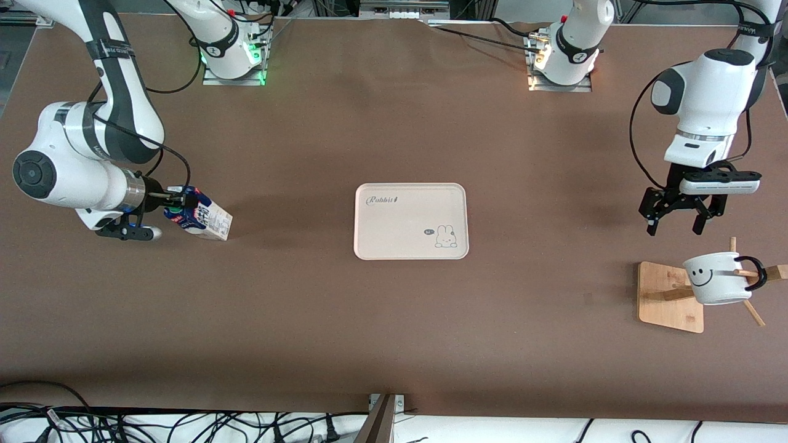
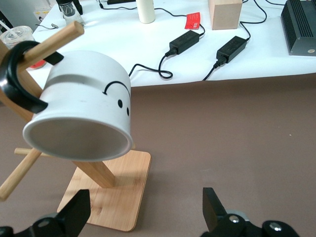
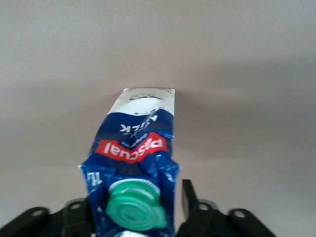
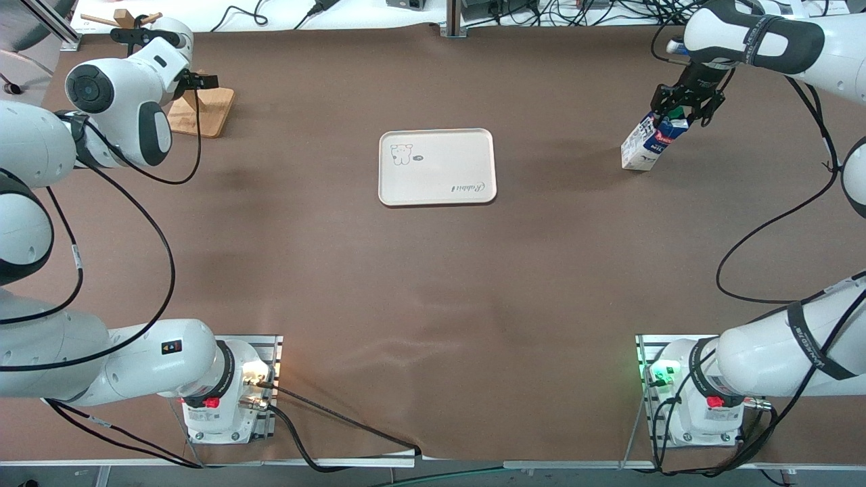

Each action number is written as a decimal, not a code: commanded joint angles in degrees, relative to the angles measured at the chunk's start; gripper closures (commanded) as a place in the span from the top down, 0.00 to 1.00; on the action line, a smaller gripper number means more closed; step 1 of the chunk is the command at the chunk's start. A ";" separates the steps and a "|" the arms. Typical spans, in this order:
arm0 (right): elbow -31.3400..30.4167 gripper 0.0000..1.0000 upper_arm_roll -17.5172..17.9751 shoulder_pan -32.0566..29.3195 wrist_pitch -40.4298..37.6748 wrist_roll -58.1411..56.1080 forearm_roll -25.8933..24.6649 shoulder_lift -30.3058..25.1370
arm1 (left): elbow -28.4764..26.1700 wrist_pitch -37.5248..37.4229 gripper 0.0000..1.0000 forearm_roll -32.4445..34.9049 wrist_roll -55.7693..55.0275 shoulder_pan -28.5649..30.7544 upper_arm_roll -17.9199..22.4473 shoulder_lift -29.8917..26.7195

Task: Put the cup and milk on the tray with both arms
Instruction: 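Carry the carton toward the tray while the left gripper grasps the mug, then lower the milk carton onto the tray with the right gripper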

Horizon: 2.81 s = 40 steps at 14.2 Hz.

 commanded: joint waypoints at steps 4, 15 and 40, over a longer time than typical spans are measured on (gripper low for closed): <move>-0.23 0.59 0.11 -0.50 -0.12 -1.93 0.53 -0.04 | 4.96 0.64 1.00 2.08 0.51 0.59 -0.14 3.75; 0.04 0.50 0.20 -0.41 -1.26 -3.07 0.53 -1.62 | 10.06 0.64 1.00 4.10 0.51 0.50 -0.14 9.11; 2.50 0.50 19.80 17.78 5.86 23.65 0.88 -5.76 | 12.44 0.64 0.20 5.16 5.69 0.50 2.15 11.31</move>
